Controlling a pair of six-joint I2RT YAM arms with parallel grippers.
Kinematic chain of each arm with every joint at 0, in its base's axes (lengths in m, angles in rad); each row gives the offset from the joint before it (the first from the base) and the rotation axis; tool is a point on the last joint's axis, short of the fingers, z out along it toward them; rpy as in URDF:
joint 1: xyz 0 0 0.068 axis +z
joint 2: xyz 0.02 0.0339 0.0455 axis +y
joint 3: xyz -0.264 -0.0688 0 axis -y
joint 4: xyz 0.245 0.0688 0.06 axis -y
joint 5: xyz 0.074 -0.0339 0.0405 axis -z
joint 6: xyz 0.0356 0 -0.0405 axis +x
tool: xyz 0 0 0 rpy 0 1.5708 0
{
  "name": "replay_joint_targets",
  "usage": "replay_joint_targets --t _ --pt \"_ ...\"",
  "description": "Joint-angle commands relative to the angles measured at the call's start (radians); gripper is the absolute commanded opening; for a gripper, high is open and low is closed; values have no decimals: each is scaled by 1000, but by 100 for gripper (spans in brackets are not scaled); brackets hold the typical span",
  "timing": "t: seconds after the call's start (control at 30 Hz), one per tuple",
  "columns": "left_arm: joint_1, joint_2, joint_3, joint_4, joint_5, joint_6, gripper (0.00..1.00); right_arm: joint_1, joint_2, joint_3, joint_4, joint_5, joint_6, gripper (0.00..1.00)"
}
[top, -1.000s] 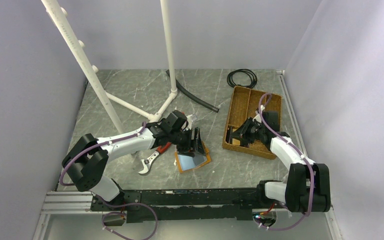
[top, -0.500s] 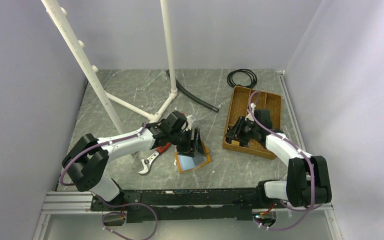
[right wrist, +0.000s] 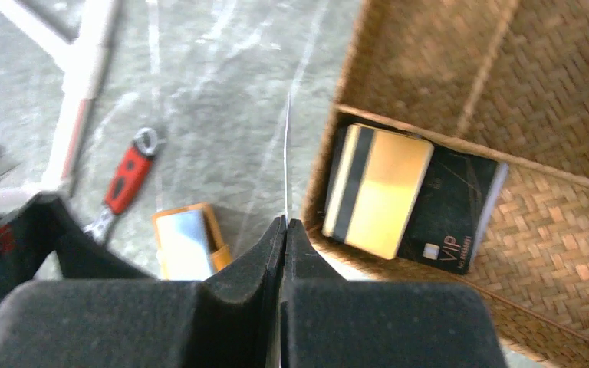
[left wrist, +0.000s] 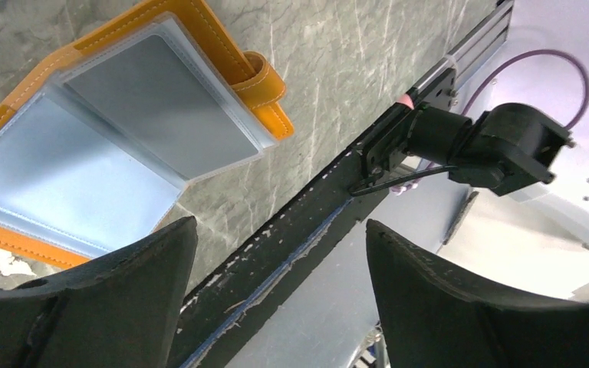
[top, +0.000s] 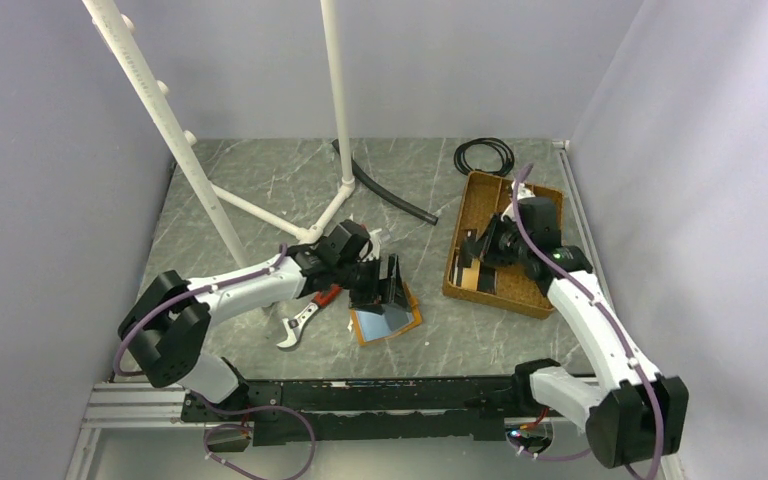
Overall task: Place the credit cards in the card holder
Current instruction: Pick up the credit card from the storage box.
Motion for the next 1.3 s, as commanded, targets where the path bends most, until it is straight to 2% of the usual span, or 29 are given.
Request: replay_joint_targets --t 0.0,0.1,0.13,0.27,0.37,0.6,0.7,0.77,0.87,0.97,1.07,1.13,1.17,1.27 --pt "67 -79 -1 52 98 19 89 13 -28 69 -62 -241 -96 0" --pt "165 -160 -74 190 244 -29 90 53 39 15 112 -601 -4 0" --pt "196 -188 -95 222 267 -44 90 81 58 -2 202 -669 37 0" --pt "281 -289 -196 342 339 -127 90 169 98 -35 391 -728 178 0" --pt "302 -337 -273 516 362 -269 89 215 126 -64 519 -750 274 0" --pt "299 -394 -327 572 319 -343 76 265 156 -104 676 -719 395 0" --pt "286 -385 -344 612 318 -365 62 285 168 -101 692 -688 402 0" --pt "266 -370 -356 646 313 -378 59 292 174 -111 732 -688 429 0" --pt "248 -350 -366 674 305 -382 46 298 180 -118 748 -682 444 0" --pt "241 -356 -368 629 276 -357 30 299 175 -131 745 -672 442 0" --pt "241 -392 -363 536 231 -309 17 298 169 -117 647 -647 374 0" --pt "241 -416 -350 446 198 -265 20 297 157 -137 691 -667 397 0" --pt "241 -427 -344 410 189 -248 27 297 147 -147 719 -674 418 0" --pt "241 -485 -344 340 146 -235 54 298 144 -120 662 -658 392 0"
